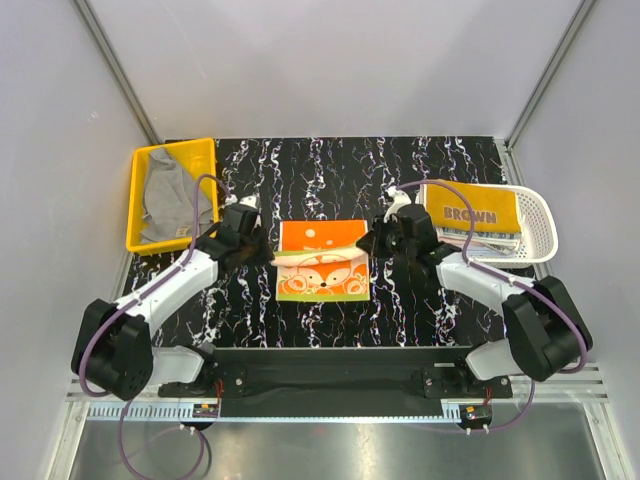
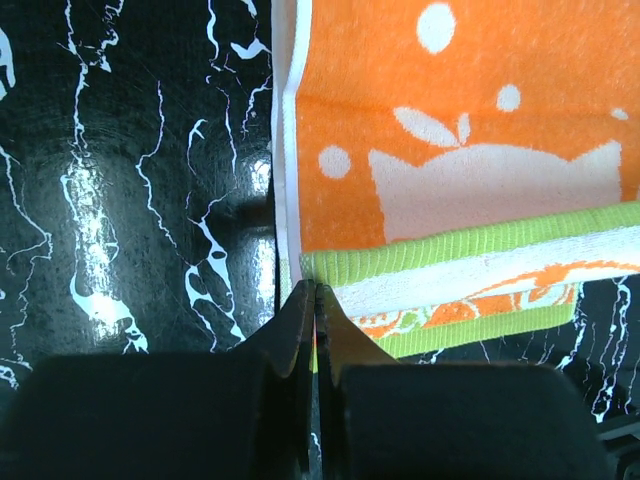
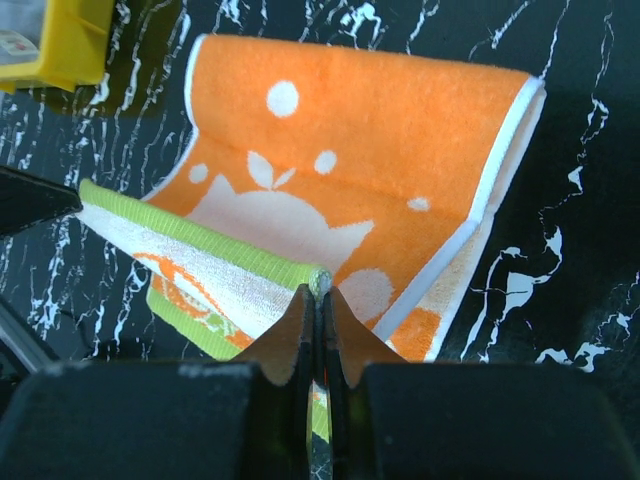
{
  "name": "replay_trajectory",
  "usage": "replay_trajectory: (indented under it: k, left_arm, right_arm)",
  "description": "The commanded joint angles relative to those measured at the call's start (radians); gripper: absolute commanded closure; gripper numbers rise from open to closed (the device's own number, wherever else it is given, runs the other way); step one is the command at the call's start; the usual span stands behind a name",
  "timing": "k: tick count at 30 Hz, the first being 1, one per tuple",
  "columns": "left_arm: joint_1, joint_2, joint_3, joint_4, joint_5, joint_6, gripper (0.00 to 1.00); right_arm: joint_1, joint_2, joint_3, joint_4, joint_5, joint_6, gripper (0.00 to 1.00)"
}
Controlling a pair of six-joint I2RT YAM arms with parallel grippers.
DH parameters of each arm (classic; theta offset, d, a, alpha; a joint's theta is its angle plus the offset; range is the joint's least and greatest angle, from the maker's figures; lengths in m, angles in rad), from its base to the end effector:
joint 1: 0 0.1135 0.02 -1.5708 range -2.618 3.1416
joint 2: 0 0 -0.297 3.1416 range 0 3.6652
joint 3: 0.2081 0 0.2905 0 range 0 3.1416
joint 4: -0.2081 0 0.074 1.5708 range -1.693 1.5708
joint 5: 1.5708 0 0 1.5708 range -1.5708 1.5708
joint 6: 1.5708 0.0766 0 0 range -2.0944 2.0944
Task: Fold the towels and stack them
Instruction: Fold the towel
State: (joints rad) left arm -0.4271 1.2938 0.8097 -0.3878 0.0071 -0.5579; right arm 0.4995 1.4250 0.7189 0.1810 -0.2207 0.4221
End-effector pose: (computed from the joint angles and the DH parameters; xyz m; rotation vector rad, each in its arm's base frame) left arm 0.2866 -0.1311 0.2047 -0.1597 2.4888 -0.4375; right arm 0.3087 0.1875 0.1940 -0.2231 2.1693 0.7737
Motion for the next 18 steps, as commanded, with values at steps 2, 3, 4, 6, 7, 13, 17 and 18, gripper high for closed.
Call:
replay_trajectory:
  k: [2, 3, 4, 6, 7, 13, 17, 18]
  left_arm:
    - [-0.004, -0.070, 0.057, -0.013, -0.004, 0.018, 1.00]
    - [-0.002, -0.074, 0.055, -0.013, -0.006, 0.016, 1.00]
    - [-0.004, -0.077, 0.055, -0.017, -0.004, 0.018, 1.00]
    - [-0.004, -0.083, 0.051, -0.020, -0.004, 0.018, 1.00]
    - [-0.004, -0.085, 0.046, -0.017, -0.004, 0.018, 1.00]
    - [-0.006, -0.080, 0.002, 0.006, -0.004, 0.013, 1.00]
    - [-0.009, -0.070, -0.041, 0.039, 0.019, 0.003, 1.00]
    - [-0.015, -0.067, -0.052, 0.047, 0.022, -0.005, 1.00]
  right_arm:
    - [0.014, -0.074, 0.024, -0.005, 0.017, -0.008, 1.00]
    - [0.016, -0.081, 0.024, -0.009, 0.017, -0.008, 1.00]
    - [0.016, -0.084, 0.022, -0.011, 0.015, -0.006, 1.00]
    - [0.020, -0.080, 0.017, -0.009, 0.014, -0.003, 1.00]
    - [0.024, -0.077, 0.016, -0.006, 0.015, -0.002, 1.00]
    - [0.034, -0.046, -0.016, 0.029, 0.007, 0.029, 1.00]
    - [0.037, -0.029, -0.053, 0.057, 0.007, 0.047, 0.99]
    - [0.037, -0.029, -0.059, 0.060, 0.010, 0.050, 0.97]
